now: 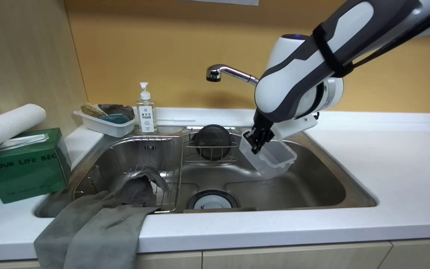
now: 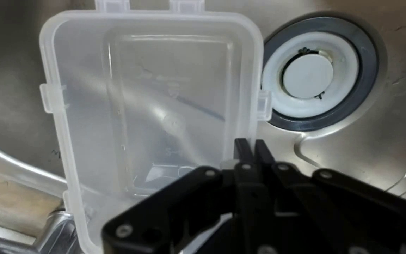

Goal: Put the bowl in the sink

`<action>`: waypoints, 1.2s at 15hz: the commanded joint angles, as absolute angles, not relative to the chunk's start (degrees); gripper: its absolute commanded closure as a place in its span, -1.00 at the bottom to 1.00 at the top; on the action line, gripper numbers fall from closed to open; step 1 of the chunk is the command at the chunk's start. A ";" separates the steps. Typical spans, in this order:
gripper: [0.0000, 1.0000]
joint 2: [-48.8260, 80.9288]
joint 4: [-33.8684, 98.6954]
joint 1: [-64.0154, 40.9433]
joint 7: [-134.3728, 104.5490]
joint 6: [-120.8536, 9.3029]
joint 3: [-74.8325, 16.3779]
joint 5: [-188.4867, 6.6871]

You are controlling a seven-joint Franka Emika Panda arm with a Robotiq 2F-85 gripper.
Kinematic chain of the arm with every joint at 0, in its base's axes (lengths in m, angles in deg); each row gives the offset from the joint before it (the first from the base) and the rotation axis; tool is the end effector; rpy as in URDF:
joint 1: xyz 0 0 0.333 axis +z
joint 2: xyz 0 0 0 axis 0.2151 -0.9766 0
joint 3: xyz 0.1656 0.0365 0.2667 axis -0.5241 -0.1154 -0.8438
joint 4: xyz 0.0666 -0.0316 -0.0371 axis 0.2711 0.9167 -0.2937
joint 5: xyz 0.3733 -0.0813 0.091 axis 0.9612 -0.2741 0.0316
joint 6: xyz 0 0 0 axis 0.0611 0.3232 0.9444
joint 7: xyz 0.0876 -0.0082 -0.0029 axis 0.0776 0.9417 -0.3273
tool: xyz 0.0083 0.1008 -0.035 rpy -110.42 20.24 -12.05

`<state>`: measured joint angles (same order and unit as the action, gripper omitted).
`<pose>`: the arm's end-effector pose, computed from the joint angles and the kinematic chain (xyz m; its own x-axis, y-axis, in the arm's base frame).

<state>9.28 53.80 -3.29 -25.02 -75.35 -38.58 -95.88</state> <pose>0.6170 0.1611 0.2908 0.8562 0.4293 0.2875 0.4236 -0.9018 0.0852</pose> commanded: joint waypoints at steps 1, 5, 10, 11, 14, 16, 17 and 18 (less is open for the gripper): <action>0.97 6.25 49.86 -3.12 -24.07 -70.90 -38.45 -95.77; 0.97 3.65 47.96 -2.93 -23.90 -68.29 -37.91 -96.40; 0.97 0.20 46.41 -3.37 -24.63 -68.94 -36.89 -96.95; 0.97 -0.62 45.99 -3.40 -24.45 -69.00 -36.50 -97.01; 0.97 -2.68 44.89 -3.83 -24.56 -68.79 -36.04 -96.61; 0.97 -3.91 44.16 -4.21 -24.74 -68.46 -35.98 -96.36; 0.97 -4.51 43.85 -4.36 -24.83 -68.53 -35.93 -96.36; 0.97 -5.03 43.51 -4.55 -24.95 -68.63 -35.97 -96.30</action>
<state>-3.22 46.19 -4.28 -25.21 -69.70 -36.12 -95.97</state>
